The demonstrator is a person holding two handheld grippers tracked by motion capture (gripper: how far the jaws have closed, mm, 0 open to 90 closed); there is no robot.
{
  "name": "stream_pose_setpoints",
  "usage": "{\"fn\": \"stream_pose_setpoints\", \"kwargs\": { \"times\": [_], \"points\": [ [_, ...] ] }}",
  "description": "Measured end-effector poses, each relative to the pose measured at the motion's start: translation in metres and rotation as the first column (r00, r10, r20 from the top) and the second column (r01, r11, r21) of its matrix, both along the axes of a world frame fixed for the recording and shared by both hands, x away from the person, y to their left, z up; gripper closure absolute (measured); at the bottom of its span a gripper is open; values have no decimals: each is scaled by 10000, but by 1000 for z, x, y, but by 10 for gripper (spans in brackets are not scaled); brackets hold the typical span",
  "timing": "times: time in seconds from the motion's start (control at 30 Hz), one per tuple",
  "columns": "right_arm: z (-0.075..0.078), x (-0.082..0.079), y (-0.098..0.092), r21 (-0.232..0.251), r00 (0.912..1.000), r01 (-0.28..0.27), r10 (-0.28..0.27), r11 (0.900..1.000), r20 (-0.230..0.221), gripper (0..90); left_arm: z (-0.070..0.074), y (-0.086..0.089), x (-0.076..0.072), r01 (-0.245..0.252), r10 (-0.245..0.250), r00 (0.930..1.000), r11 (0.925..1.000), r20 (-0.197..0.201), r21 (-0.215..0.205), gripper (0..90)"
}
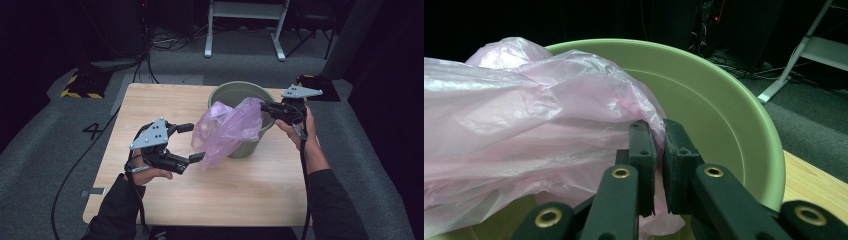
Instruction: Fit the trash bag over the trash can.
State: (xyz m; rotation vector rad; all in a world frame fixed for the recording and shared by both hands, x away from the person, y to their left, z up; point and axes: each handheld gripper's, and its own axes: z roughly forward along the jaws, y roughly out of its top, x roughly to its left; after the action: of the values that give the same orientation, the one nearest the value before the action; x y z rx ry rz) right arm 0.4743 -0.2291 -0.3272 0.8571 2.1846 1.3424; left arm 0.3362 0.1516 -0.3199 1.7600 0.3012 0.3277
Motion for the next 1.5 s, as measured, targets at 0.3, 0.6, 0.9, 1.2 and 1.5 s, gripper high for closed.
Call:
{"fn": "stream_pose_setpoints", "kwargs": {
  "times": [0.3, 0.6, 0.9, 1.2, 1.5],
  "points": [
    [-1, 2, 1, -129, 10000, -62, 62, 9999, -25, 787, -4, -19, 15, -611, 626, 9980, 9909, -87, 1202, 438],
    [1, -3, -5, 171, 9998, 51, -55, 9998, 212, 519, -7, -33, 38, -863, 883, 9961, 9845, -62, 1529, 772],
    [11, -44, -8, 471, 9899, -899, 840, 9948, 1140, 326, -8, -41, 41, -893, 873, 9960, 9827, 196, 1624, 896],
    [8, -103, 23, 578, 9506, -2773, 2651, 9590, 1614, 321, -8, -47, 43, -988, 973, 9951, 9831, 170, 1543, 897],
    [-7, -125, 75, 367, 9133, -3904, 3819, 9199, 1418, 301, -7, -54, 44, -1071, 1033, 9941, 9830, 335, 1488, 898]
  ]
}}
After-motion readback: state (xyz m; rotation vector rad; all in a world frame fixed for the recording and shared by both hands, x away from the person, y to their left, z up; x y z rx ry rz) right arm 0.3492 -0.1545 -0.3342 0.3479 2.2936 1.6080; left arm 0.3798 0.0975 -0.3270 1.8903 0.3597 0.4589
